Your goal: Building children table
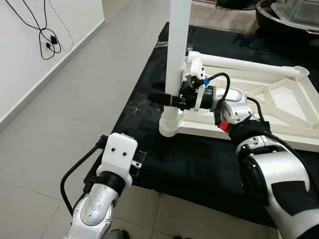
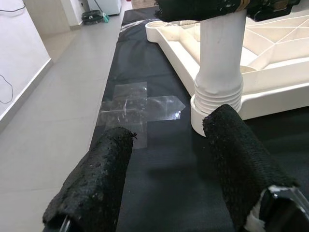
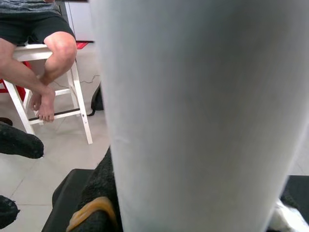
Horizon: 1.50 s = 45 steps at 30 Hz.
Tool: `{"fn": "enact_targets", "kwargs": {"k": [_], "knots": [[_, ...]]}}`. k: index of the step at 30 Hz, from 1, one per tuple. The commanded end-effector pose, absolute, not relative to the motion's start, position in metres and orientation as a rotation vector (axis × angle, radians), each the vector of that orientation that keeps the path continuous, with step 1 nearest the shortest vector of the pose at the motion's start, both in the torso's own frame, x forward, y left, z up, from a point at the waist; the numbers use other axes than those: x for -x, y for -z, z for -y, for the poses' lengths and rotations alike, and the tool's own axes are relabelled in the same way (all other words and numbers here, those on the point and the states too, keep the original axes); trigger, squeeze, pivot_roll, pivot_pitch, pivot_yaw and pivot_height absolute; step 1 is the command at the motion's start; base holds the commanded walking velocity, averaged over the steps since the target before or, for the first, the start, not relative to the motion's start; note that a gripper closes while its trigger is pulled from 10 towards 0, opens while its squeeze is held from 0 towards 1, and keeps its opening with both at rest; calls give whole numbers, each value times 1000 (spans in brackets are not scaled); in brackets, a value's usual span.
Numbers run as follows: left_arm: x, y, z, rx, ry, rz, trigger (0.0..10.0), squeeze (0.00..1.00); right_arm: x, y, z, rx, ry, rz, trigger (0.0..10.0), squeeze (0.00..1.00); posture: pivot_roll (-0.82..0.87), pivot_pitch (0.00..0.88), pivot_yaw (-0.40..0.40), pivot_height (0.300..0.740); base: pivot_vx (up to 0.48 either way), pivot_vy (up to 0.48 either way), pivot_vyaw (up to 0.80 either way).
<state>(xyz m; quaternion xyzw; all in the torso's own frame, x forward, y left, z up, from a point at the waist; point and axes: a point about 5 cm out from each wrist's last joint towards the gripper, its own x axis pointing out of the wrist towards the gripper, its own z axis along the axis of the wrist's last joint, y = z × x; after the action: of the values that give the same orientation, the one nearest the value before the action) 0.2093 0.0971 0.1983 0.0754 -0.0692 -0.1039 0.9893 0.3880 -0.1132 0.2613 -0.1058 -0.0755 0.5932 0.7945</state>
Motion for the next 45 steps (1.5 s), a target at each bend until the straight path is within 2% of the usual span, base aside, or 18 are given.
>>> {"fn": "enact_targets", "kwargs": {"k": [1,9,29,45], "knots": [[-207,-198,-97,-155,200,135,10000,0,-386,-247,109,207,-1314,111,10000,0,156,187,-79,740,0,0,0],[-207,-198,-96,-150,199,137,10000,0,-395,-245,108,171,-1127,100,10000,0,147,191,-78,740,0,0,0],[-210,-198,-98,-158,197,141,10000,0,-397,-237,118,105,-945,171,10000,0,143,193,-70,740,0,0,0],[-211,-198,-99,-164,199,144,10000,0,-396,-233,106,102,-786,220,10000,0,143,184,-71,740,0,0,0]]}}
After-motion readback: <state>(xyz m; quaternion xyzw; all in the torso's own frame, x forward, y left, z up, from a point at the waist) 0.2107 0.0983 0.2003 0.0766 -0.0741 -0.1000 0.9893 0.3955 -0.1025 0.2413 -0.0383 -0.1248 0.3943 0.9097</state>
